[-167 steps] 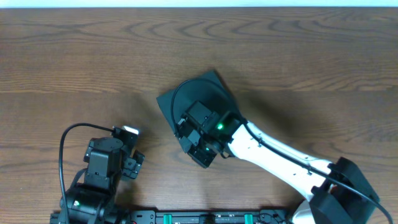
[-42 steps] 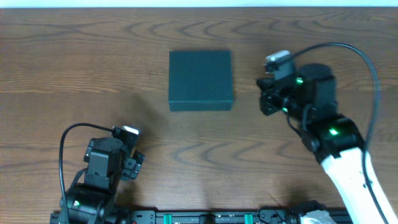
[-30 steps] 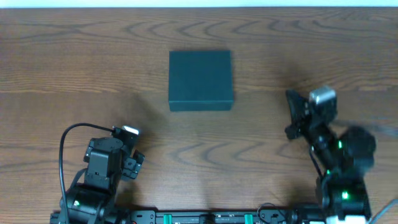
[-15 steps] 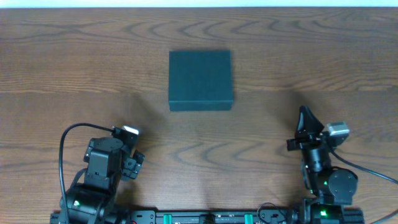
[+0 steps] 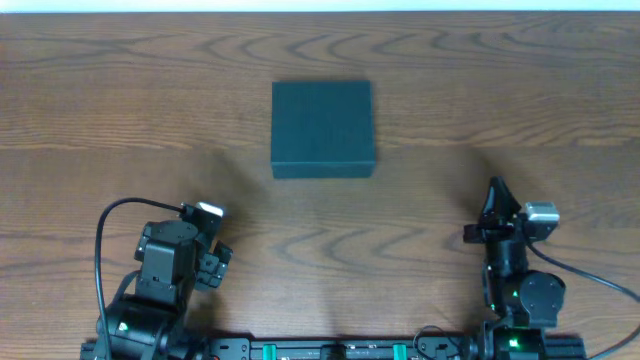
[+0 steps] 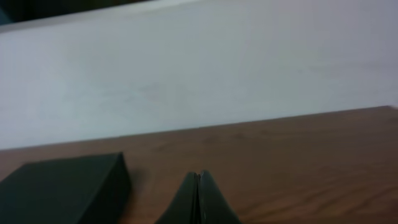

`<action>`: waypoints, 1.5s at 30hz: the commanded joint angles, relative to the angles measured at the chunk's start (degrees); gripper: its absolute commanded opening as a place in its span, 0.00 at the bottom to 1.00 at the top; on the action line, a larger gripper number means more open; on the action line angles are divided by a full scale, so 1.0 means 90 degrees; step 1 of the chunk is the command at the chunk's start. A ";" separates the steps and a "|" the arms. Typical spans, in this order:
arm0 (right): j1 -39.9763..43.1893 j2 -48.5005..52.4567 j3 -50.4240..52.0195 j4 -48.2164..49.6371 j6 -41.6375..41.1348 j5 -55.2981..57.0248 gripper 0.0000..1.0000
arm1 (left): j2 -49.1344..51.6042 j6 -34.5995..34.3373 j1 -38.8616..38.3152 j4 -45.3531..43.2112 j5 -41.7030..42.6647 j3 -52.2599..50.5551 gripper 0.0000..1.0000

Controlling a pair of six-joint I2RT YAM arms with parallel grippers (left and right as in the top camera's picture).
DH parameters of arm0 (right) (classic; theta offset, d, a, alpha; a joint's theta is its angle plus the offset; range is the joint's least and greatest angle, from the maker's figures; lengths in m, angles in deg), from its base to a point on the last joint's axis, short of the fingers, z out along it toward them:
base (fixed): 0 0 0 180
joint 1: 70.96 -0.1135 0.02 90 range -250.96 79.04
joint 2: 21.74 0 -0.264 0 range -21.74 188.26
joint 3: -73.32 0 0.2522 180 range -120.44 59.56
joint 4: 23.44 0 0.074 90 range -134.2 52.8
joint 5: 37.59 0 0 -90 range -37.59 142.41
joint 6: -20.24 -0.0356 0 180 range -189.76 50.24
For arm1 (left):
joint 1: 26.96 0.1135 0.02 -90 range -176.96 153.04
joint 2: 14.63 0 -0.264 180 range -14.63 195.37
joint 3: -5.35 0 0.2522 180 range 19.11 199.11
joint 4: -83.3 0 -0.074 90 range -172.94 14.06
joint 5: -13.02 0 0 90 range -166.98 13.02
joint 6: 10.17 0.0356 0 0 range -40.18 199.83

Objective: Pack container

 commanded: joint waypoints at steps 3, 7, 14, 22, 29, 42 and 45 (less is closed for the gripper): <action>0.0063 -0.0294 0.0010 -0.0231 0.0053 0.0549 0.01 | -0.0019 0.0068 0.0041 0.0005 -0.0087 0.0002 0.95; 0.0058 -0.0469 0.0010 -0.0517 0.0053 0.0556 0.02 | -0.0019 0.0068 0.0041 0.0005 -0.0087 0.0002 0.95; 0.0058 -0.0823 0.0012 -0.0840 0.0053 0.0556 0.06 | -0.0019 0.0068 0.0041 0.0005 -0.0087 0.0002 0.95; 0.0058 -0.1630 0.0012 -0.1841 0.0942 0.0942 0.05 | -0.0019 0.0068 0.0041 0.0007 -0.0087 0.0002 0.95; 0.0058 -0.1649 0.0012 -0.2344 0.2463 -0.1294 0.06 | -0.0019 0.0068 0.0041 0.0005 -0.0087 0.0002 0.95; 0.0058 -0.1649 0.0012 -0.2625 0.2310 -0.1030 0.99 | -0.0019 0.0068 0.0041 0.0005 -0.0087 0.0002 0.95; 0.0058 -0.1649 0.0012 -0.2628 0.2310 -0.1030 0.99 | -0.0019 0.0068 0.0041 0.0005 -0.0087 0.0002 0.95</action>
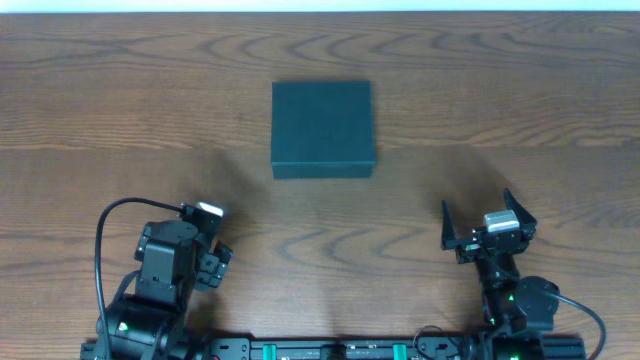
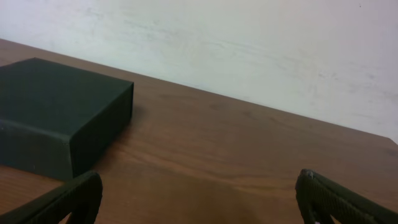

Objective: Pack container

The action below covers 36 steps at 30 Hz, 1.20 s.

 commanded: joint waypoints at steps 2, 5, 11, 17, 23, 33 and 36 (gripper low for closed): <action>0.0058 -0.0041 0.0010 -0.0022 0.0015 -0.0119 0.99 | -0.0019 0.0068 0.0039 0.0005 -0.0087 0.0002 0.95; 0.0058 -0.0041 0.0010 -0.0024 0.0015 -0.0117 0.99 | -0.0019 0.0068 0.0039 0.0005 -0.0087 0.0002 0.95; 0.0058 -0.0041 0.0010 -0.0024 0.0015 -0.0117 0.99 | -0.0019 0.0068 0.0039 0.0005 -0.0087 0.0002 0.95; 0.0058 -0.0041 0.0010 -0.0024 0.0015 -0.0117 0.99 | -0.0121 0.0068 0.0034 0.0012 -0.0087 0.0002 0.95; 0.0058 -0.0041 0.0010 -0.0022 0.0015 -0.0117 0.99 | -0.1027 -0.0199 0.0034 0.0202 0.0347 0.0002 0.95; 0.0058 -0.0041 0.0010 -0.0024 0.0017 -0.0117 0.99 | -0.2076 -0.0197 0.0362 -0.3976 0.1178 -0.0129 0.95; 0.0058 -0.0041 0.0010 -0.0024 0.0015 -0.0117 0.99 | -0.2152 -0.0109 0.0430 -0.5911 0.1236 -0.0699 0.95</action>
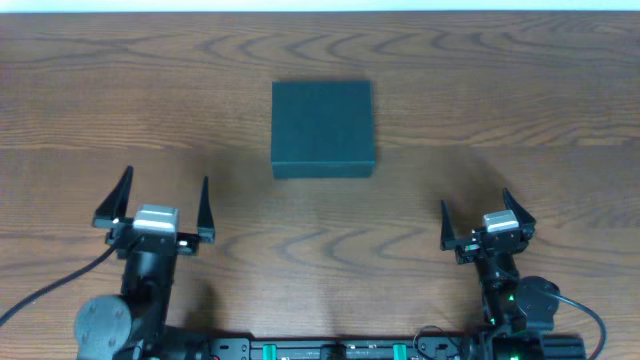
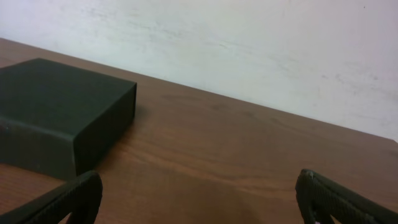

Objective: Pack container

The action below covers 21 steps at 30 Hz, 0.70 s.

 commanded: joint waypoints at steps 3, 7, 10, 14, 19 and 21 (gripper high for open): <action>0.0058 -0.0041 0.0010 -0.0022 0.0015 -0.0046 0.99 | -0.0134 0.0794 0.0056 -0.1911 0.0549 -0.0957 0.95; 0.0058 -0.0041 0.0010 -0.0022 0.0015 -0.0044 0.99 | -0.0321 0.1139 0.0061 -0.2093 0.0563 -0.1423 0.95; 0.0058 -0.0041 0.0010 -0.0022 0.0015 -0.0044 0.99 | -0.0600 0.0947 0.0124 -0.2064 0.0563 -0.1695 0.95; 0.0058 -0.0041 0.0010 -0.0022 0.0015 -0.0044 0.99 | -0.0942 0.0984 0.0172 -0.2336 0.0544 -0.2050 0.95; 0.0058 -0.0041 0.0010 -0.0022 0.0015 -0.0044 0.99 | -0.1311 0.1166 0.0362 -0.3512 0.0573 -0.2909 0.95; 0.0058 -0.0041 0.0010 -0.0019 0.0015 -0.0044 0.99 | -0.1423 0.1166 0.0498 -0.3745 0.0622 -0.3126 0.95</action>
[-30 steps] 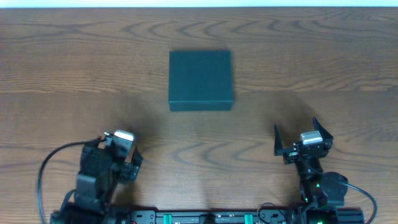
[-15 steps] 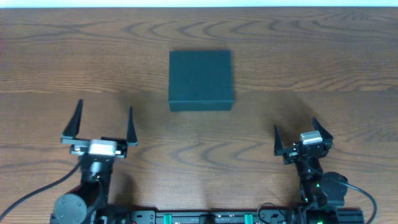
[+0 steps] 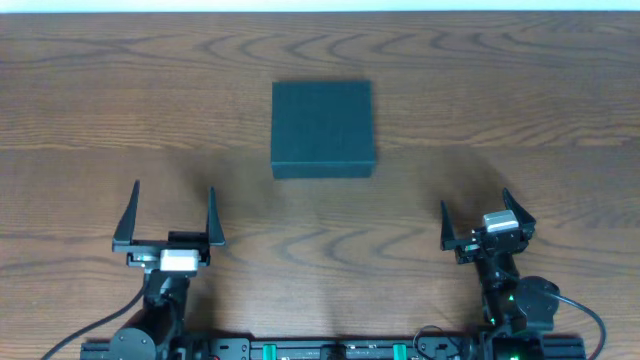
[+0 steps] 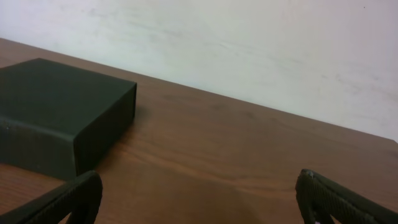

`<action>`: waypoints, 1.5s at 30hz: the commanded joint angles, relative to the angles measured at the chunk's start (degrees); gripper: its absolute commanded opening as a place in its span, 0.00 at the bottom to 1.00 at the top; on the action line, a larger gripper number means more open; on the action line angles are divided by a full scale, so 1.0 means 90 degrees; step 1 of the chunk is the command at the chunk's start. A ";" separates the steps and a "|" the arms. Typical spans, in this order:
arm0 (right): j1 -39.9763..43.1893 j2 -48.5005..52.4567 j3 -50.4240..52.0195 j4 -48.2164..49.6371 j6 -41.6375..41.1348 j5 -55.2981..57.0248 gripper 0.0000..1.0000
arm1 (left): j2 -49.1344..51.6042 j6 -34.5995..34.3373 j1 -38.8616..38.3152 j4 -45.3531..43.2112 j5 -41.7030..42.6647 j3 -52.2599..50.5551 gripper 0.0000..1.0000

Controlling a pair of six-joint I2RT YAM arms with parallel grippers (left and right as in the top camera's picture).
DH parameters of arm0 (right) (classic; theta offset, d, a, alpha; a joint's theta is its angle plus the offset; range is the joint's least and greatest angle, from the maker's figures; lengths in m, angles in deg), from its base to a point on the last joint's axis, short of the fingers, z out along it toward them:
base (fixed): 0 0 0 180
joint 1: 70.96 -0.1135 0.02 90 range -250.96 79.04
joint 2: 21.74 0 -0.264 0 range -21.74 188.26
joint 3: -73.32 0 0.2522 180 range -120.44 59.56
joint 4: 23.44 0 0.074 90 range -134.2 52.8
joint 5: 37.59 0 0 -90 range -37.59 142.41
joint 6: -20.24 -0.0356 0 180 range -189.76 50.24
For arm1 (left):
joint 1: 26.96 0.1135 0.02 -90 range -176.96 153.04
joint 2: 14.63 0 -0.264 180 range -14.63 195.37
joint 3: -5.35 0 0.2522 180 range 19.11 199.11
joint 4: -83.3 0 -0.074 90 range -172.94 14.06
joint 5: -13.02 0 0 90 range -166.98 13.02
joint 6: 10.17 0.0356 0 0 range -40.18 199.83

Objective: Pack container

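A closed dark teal box (image 3: 322,129) lies flat on the wooden table, in the middle toward the far side; the right wrist view shows it at the left (image 4: 59,121). My left gripper (image 3: 171,211) stands open near the front left, below and left of the box, nothing between its fingers. My right gripper (image 3: 474,212) stands open near the front right, well clear of the box; its spread fingertips (image 4: 74,194) frame bare wood, the gripper (image 4: 198,193) holding nothing.
The wooden table (image 3: 520,100) runs to a white wall at the far edge (image 4: 249,56). The arm bases and a rail sit along the front edge (image 3: 330,350). No other objects show on the table.
My left gripper has shifted slightly right and toward the front edge, its fingers now pointing straight at the far side. The right gripper and the box are unchanged.
At first both arms were folded at the front, the right gripper shut. Then the right gripper stood open facing the table. After that the left arm was raised with its gripper open. Now both open grippers face the box.
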 commanded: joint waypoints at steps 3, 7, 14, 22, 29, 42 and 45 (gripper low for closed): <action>0.0058 -0.0041 0.0010 -0.0024 0.0015 -0.0044 0.99 | -0.0296 0.0384 0.0364 0.0092 0.0090 -0.0182 0.95; 0.0058 -0.0041 0.0010 -0.0024 0.0015 -0.0044 0.99 | -0.0294 0.0712 0.0488 0.0622 0.0034 -0.0182 0.95; 0.0058 -0.0041 0.0010 -0.0024 0.0015 -0.0044 0.99 | -0.0294 0.0714 0.0488 0.2208 0.0034 -0.0182 0.95; 0.0058 -0.0041 0.0010 -0.0024 0.0015 -0.0044 0.99 | -0.0294 -0.0614 0.0590 0.3886 0.0141 -0.0182 0.95; 0.0058 -0.0041 0.0010 -0.0024 0.0015 -0.0044 0.99 | -0.0294 -0.2239 0.1088 0.4303 0.0520 -0.0182 0.95; 0.0058 -0.0041 0.0010 -0.0024 0.0015 -0.0044 0.99 | -0.0294 -0.2297 0.1100 0.4299 0.0520 -0.0182 0.95; 0.0058 -0.0041 0.0010 -0.0024 0.0015 -0.0044 0.99 | -0.0294 -0.2297 0.1100 0.4299 0.0520 -0.0182 0.95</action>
